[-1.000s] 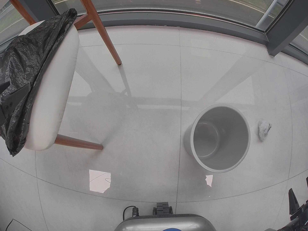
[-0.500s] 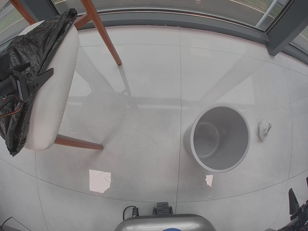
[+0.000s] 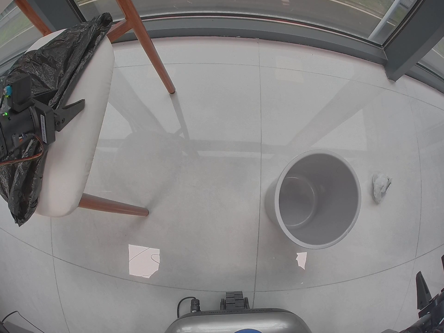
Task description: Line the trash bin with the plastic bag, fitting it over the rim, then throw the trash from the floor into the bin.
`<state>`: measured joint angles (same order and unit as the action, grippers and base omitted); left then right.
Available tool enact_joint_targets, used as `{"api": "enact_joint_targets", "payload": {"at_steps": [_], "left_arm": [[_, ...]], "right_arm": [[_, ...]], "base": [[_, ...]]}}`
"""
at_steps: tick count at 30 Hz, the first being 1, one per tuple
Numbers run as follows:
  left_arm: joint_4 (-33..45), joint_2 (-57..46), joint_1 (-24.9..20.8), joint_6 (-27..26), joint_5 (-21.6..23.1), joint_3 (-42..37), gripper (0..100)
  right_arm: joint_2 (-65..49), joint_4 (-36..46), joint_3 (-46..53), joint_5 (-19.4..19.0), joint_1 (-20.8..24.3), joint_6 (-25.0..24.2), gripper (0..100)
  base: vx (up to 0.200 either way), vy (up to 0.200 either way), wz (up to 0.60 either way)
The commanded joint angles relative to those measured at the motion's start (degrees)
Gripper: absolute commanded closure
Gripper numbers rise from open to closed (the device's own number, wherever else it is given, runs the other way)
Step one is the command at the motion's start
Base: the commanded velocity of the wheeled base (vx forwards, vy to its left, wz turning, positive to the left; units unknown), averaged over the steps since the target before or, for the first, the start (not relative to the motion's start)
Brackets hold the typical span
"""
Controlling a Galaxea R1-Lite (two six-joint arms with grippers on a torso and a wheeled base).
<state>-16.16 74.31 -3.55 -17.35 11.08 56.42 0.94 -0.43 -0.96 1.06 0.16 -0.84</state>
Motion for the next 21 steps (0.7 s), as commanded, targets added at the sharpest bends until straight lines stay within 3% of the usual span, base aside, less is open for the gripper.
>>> {"api": "enact_joint_targets", "payload": {"at_steps": [1, 15, 18, 21], "left_arm": [[0.17, -0.13, 0.12, 0.12, -0.09, -0.08, 100], [2.37, -1.45, -0.23, 2.23, 0.08, 2.38, 100], [8.34, -5.06, -1.29, 6.45, 0.43, 3.44, 100], [21.44, -13.32, -6.74, 15.41, 0.52, 5.37, 100]], "right_arm": [[-0.94, -0.01, 0.96, -0.01, 0.02, 0.05, 0], [-0.94, -0.01, 0.96, -0.01, 0.02, 0.05, 0], [-0.94, -0.01, 0.96, -0.01, 0.02, 0.05, 0], [-0.94, -0.01, 0.96, -0.09, 0.02, 0.05, 0]], "base": [[0.000, 0.000, 0.00], [0.000, 0.000, 0.00], [0.000, 0.000, 0.00], [0.000, 0.000, 0.00]]}}
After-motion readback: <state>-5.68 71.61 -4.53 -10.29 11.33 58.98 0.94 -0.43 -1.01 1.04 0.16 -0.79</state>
